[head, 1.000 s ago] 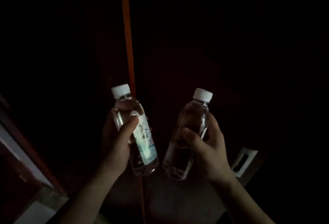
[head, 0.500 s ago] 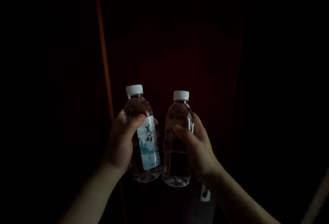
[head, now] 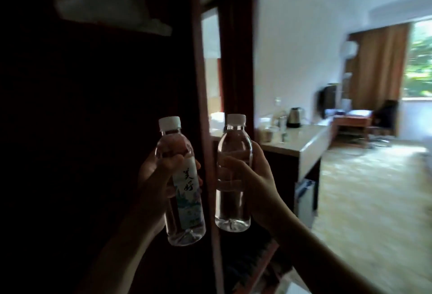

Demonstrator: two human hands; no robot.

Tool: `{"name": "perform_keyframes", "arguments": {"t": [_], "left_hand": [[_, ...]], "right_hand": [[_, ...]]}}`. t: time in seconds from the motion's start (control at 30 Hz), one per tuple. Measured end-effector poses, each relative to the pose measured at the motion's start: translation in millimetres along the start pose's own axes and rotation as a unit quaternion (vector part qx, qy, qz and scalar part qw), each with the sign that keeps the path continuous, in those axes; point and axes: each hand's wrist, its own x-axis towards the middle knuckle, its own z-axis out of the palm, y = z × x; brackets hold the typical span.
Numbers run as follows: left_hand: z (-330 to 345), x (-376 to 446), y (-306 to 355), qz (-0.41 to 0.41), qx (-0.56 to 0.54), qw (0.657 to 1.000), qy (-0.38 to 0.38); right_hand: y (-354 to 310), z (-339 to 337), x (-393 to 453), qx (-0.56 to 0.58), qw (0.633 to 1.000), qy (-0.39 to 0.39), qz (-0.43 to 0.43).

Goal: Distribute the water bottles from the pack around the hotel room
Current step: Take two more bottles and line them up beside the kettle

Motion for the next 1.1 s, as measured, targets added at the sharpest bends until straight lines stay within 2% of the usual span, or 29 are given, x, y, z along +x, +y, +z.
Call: {"name": "perform_keyframes", "arguments": {"t": [0.23, 0.43, 0.67, 0.9, 1.1], "left_hand": [[187.2, 47.4, -50.7, -0.028, -0.094, 0.983, -0.154], [326.4, 71.4, -87.4, -0.024, -0.132, 0.957, -0.255], [438.8, 89.2, -133.0, -0.066, -0.184, 0.922, -0.334], [506.6, 147.8, -191.7, -0.066, -0.158, 0.929, -0.329], [544.0, 245.7, -264.2, -0.062, -0.174, 0.927, -0.327]], "right_hand": [[-67.7, -185.6, -4.5, -0.065, 0.977, 0.198, -0.052], [-121.8, -307.7, -25.9, -0.134, 0.942, 0.298, -0.082], [-149.9, -396.2, -23.1, -0.196, 0.913, 0.349, -0.071], [-133.2, -473.8, 34.9, -0.234, 0.894, 0.374, -0.075], [-87.9, -545.5, 125.6, -0.25, 0.895, 0.368, -0.043]]}}
